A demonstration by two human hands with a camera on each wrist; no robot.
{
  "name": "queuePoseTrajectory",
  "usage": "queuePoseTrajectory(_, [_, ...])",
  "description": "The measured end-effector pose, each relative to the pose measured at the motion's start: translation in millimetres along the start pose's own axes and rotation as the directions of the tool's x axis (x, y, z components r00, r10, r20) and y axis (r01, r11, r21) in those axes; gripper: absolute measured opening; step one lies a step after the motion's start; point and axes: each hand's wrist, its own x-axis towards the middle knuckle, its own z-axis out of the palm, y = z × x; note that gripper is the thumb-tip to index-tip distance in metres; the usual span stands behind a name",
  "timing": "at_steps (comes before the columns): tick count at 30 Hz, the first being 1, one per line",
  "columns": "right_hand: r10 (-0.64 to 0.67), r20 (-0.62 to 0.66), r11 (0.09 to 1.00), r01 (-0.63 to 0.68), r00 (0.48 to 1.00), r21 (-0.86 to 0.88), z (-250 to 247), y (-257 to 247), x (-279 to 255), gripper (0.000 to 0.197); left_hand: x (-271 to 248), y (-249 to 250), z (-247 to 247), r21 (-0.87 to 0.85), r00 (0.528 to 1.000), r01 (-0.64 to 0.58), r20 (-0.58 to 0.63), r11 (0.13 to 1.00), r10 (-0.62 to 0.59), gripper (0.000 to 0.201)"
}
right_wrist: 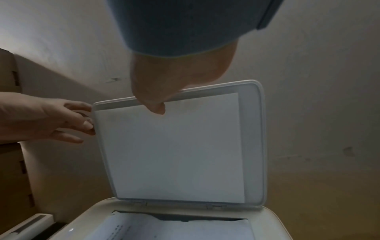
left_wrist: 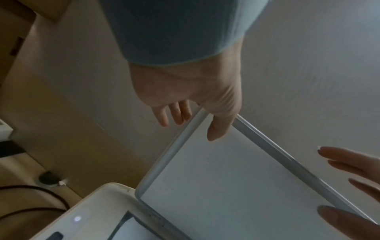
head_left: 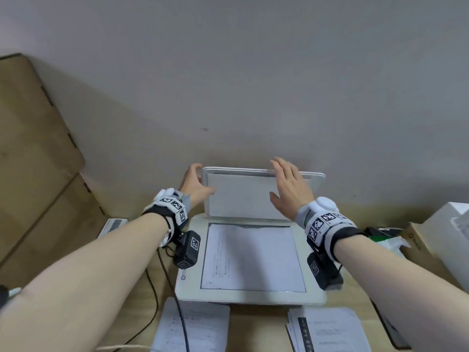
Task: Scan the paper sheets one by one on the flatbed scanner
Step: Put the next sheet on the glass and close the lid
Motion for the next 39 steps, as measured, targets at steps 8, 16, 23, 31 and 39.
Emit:
queuePoseTrajectory(8, [0.011,0.691,0.996,-0.072,0.723,0.060,20.5,-48.8,-39.4,0.053,-58.4,-19.0,5.4,0.463,0.778,-0.351,0.628,0.814,-0.022,0.061])
queuePoseTrajectory(16, [-0.128,0.641,0.989,0.045,0.757,0.143,104.6,-74.8,-144.9,0.096,-129.1,-119.7,48.1,0.544,0.659,-0.563,0.750,0.623,-0.060,0.096])
queuePoseTrajectory(23, [0.007,0.582,0.972,-0.143,0.813,0.189,146.9,-97.9,-190.4,0.080,-162.3,-161.5,69.8,0.516,0.728,-0.489,0.686,0.703,0.004,0.081])
queuePoseTrajectory(31, [-0.059,0.466,0.960,-0.077,0.883,0.268,176.1,-99.1,-145.9,0.076,-161.4,-174.5,44.2,0.472,0.925,-0.236,0.377,0.849,0.048,0.066])
queuePoseTrajectory(39, [-0.040,0.406,0.950,-0.091,0.913,0.298,183.2,-113.5,-129.8,0.068,-143.2,-196.3,34.9,0.187,0.931,0.284,0.179,0.940,-0.317,0.046])
